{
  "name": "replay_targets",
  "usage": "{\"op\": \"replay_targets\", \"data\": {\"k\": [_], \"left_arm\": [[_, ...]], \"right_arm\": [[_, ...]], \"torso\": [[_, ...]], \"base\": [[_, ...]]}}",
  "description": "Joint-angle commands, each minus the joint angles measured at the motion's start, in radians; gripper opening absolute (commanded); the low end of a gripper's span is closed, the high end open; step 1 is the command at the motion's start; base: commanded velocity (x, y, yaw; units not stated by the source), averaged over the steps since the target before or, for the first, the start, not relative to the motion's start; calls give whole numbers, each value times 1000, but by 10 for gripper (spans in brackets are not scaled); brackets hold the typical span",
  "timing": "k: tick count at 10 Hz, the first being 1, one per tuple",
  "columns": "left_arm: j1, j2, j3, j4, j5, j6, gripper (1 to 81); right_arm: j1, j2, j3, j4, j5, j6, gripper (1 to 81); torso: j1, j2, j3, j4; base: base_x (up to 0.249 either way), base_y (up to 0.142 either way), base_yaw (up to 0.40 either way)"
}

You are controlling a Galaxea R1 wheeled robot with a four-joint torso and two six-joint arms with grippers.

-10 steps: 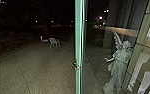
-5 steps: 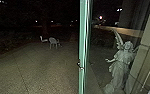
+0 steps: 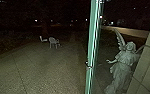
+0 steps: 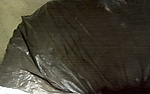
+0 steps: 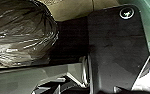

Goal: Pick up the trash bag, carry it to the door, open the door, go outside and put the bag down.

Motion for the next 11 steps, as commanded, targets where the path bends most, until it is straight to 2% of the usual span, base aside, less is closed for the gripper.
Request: {"op": "replay_targets", "data": {"k": [1,11], "left_arm": [[-63,-1,3,-3,57,2,10],[-61,1,3,0,57,2,10]], "right_arm": [[46,8,8,-9,-47,-4,811],[45,6,8,-7,-47,-4,811]], "torso": [[0,0,0,0],[0,0,0,0]], "base": [[91,0,0],[107,0,0]]}}
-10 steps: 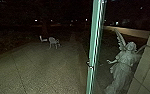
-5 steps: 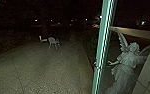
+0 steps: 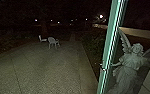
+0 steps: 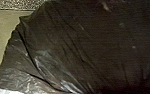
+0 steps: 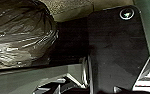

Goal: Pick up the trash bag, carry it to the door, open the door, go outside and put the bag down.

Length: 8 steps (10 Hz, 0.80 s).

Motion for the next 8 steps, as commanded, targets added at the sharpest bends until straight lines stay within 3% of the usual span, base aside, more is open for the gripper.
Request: {"op": "replay_targets", "data": {"k": [1,8], "left_arm": [[-59,3,3,1,57,2,10],[-61,3,3,1,57,2,10]], "right_arm": [[44,6,8,-6,-48,-4,811],[46,6,8,-6,-49,-2,811]], "torso": [[0,0,0,0],[-1,0,0,0]], "base": [[114,0,0],[121,0,0]]}}
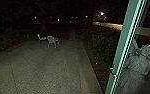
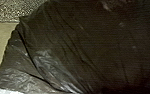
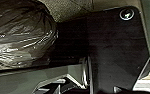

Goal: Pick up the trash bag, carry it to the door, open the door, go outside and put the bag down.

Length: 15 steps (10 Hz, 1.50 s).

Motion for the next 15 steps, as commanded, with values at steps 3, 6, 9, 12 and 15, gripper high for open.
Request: {"op": "replay_targets", "data": {"k": [3,6,9,12,15], "left_arm": [[-62,4,3,1,57,3,10],[-62,4,3,1,57,3,10],[-62,4,3,1,57,3,10],[-61,4,3,1,57,3,10],[-62,4,3,1,57,3,10]], "right_arm": [[43,7,8,-6,-47,-3,811],[41,7,8,-6,-47,-3,811],[40,7,8,-6,-47,-3,811],[40,7,8,-6,-47,-3,811],[38,5,8,-6,-47,-3,811]], "torso": [[2,1,-1,0],[1,1,-1,0],[1,2,-1,0],[3,3,-1,0],[-1,1,-1,0]], "base": [[126,0,0],[128,0,0],[128,0,0],[128,0,0],[128,0,0]]}}
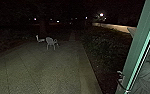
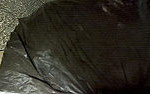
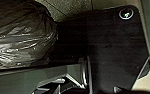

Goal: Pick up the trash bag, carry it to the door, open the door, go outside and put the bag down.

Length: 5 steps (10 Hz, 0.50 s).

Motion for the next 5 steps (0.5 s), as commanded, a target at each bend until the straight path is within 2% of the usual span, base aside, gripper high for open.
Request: {"op": "replay_targets", "data": {"k": [1,3,5], "left_arm": [[-59,1,3,1,58,3,10],[-59,1,3,-1,58,3,10],[-59,1,3,1,58,3,10]], "right_arm": [[42,8,8,-6,-47,-3,811],[42,6,8,-7,-47,-3,811],[43,6,8,-9,-47,-3,811]], "torso": [[0,0,0,0],[0,0,0,0],[0,0,0,0]], "base": [[128,0,0],[128,0,0],[128,65,0]]}}
